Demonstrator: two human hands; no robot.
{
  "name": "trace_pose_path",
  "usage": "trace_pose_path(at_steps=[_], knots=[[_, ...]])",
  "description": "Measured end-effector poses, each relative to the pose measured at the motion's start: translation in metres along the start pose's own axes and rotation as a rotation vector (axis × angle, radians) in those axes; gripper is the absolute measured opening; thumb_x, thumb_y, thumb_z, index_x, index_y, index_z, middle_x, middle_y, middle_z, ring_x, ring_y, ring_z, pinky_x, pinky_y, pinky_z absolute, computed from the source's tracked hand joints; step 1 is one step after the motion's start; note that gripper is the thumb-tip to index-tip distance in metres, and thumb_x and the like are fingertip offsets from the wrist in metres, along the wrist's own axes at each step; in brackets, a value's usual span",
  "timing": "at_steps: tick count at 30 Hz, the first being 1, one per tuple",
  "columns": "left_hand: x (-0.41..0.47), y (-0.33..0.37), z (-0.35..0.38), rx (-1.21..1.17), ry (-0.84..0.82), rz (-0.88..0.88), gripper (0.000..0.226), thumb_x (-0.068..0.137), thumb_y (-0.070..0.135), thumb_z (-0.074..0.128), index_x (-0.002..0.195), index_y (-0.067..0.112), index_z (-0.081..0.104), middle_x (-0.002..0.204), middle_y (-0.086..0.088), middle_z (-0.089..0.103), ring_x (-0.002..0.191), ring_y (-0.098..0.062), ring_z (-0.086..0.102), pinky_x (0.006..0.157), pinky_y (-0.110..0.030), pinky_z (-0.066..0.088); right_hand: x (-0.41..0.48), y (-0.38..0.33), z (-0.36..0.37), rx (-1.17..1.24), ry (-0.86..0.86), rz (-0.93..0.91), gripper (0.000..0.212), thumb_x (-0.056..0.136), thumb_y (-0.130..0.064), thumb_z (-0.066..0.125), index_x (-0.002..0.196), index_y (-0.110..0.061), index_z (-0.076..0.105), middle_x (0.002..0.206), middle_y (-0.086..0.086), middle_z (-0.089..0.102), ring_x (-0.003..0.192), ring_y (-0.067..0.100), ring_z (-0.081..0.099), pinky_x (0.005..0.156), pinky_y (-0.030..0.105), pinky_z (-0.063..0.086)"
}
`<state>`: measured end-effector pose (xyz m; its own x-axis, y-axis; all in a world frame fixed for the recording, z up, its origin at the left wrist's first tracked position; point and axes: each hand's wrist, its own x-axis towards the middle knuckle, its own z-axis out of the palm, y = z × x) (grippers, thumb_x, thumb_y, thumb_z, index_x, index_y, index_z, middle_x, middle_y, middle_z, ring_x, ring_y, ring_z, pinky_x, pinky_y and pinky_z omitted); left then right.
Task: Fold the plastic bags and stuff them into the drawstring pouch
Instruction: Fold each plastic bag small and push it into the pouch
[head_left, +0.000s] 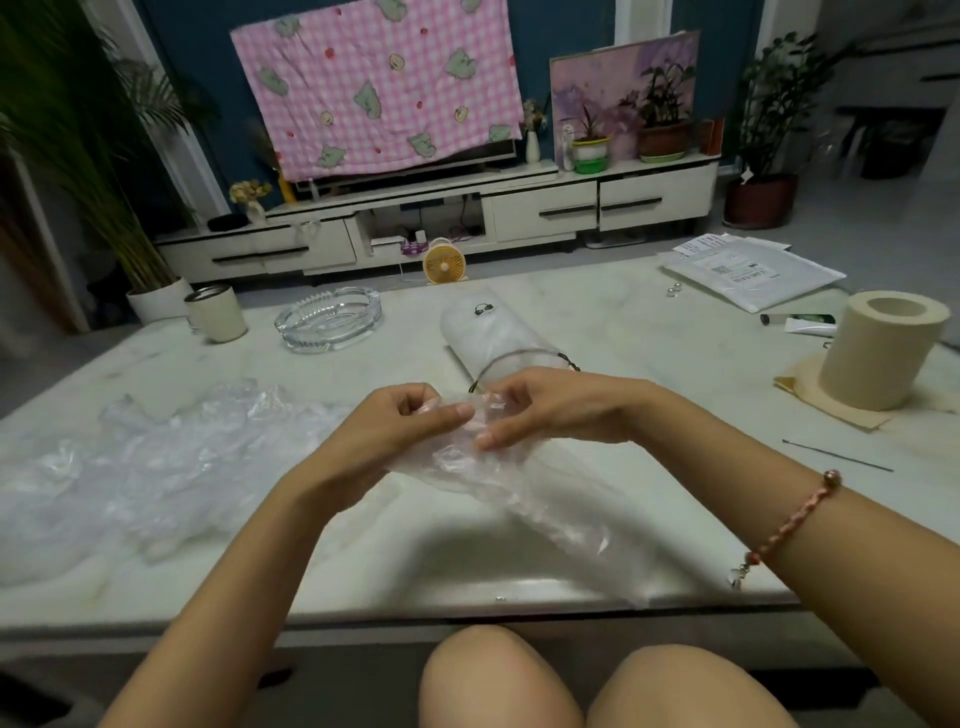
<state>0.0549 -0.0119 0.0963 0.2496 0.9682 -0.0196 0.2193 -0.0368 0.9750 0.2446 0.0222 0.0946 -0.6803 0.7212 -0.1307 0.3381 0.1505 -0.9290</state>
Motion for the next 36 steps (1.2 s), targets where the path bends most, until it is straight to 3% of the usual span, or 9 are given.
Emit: trace_pose_path(at_steps=[5,9,12,15,18,21,26,31,36], knots=[[0.016,-0.005,-0.013,-0.359,0.342,-0.014,0.026,0.088,0.034,0.058,0.084,0.009,0.054,0.082,-0.005,0.07,0.062,-0.011,0.066,0.059,-0.021,0.053,-0.001,0.019,-0.001,0.162,0.313,-0.012,0.014,0.085,-0.013,0.069,0.079,-0.007,0.057,0.063,-0.002,0.056,0.051,0.007,0.05,0.048,0.019,0.041],[0.036,-0.025,0.05,-0.657,0.075,-0.114,0.056,0.074,0.049,0.062,0.113,0.008,0.062,0.103,-0.011,0.071,0.094,-0.024,0.069,0.084,-0.038,0.056,-0.006,0.032,-0.004,0.373,0.537,0.007,0.012,0.085,-0.012,0.068,0.087,-0.002,0.062,0.073,0.008,0.06,0.056,0.012,0.057,0.049,0.021,0.046],[0.05,-0.038,0.091,-0.717,0.123,-0.124,0.035,0.079,0.025,0.067,0.102,0.0,0.066,0.091,-0.014,0.072,0.079,-0.024,0.07,0.073,-0.032,0.058,-0.017,0.041,-0.01,0.323,0.607,0.05,0.016,0.085,-0.012,0.068,0.09,0.001,0.061,0.081,0.015,0.058,0.067,0.02,0.058,0.053,0.024,0.049],[0.063,-0.043,0.107,-0.657,0.245,-0.072,0.006,0.087,0.009,0.062,0.086,0.004,0.065,0.073,-0.009,0.069,0.059,-0.016,0.065,0.055,-0.025,0.054,-0.033,0.048,-0.028,0.227,0.597,0.126,0.01,0.085,-0.013,0.067,0.085,-0.006,0.061,0.081,0.009,0.061,0.07,0.018,0.061,0.057,0.025,0.048],[0.064,-0.047,0.11,-0.578,0.255,-0.015,0.005,0.086,0.008,0.065,0.088,0.003,0.066,0.084,-0.016,0.069,0.076,-0.027,0.065,0.076,-0.039,0.054,-0.04,0.05,-0.039,0.309,0.451,0.123,0.023,0.087,-0.012,0.064,0.109,-0.006,0.063,0.103,0.011,0.07,0.093,0.028,0.069,0.08,0.04,0.056],[0.062,-0.054,0.105,-0.54,0.263,-0.009,0.002,0.084,0.009,0.067,0.086,0.009,0.067,0.085,-0.013,0.07,0.076,-0.025,0.065,0.076,-0.037,0.053,-0.033,0.046,-0.039,0.282,0.396,0.096,0.027,0.089,0.0,0.057,0.115,-0.004,0.062,0.111,0.018,0.068,0.103,0.034,0.064,0.094,0.047,0.049],[0.056,-0.054,0.096,-0.852,0.213,-0.212,0.019,0.091,0.02,0.051,0.081,0.009,0.064,0.068,-0.008,0.06,0.054,-0.018,0.056,0.057,-0.026,0.044,-0.023,0.049,-0.039,0.103,0.436,0.057,0.016,0.081,0.012,0.051,0.086,0.01,0.067,0.085,0.018,0.064,0.082,0.029,0.057,0.079,0.04,0.045],[0.055,-0.061,0.09,-0.878,0.004,-0.298,0.064,0.073,0.059,0.063,0.105,0.003,0.066,0.093,-0.017,0.064,0.081,-0.028,0.06,0.074,-0.035,0.049,-0.016,0.045,-0.037,-0.115,0.368,-0.02,0.048,0.07,0.029,0.031,0.07,0.0,0.07,0.086,0.004,0.065,0.078,0.011,0.059,0.064,0.021,0.043],[0.053,-0.064,0.095,-0.793,-0.04,-0.281,0.048,0.059,0.023,0.066,0.102,0.002,0.068,0.089,-0.015,0.064,0.076,-0.026,0.06,0.078,-0.039,0.05,-0.016,0.041,-0.03,-0.199,0.372,-0.056,0.057,0.066,0.03,0.029,0.058,-0.01,0.069,0.092,0.004,0.061,0.082,0.0,0.058,0.064,0.011,0.041]])
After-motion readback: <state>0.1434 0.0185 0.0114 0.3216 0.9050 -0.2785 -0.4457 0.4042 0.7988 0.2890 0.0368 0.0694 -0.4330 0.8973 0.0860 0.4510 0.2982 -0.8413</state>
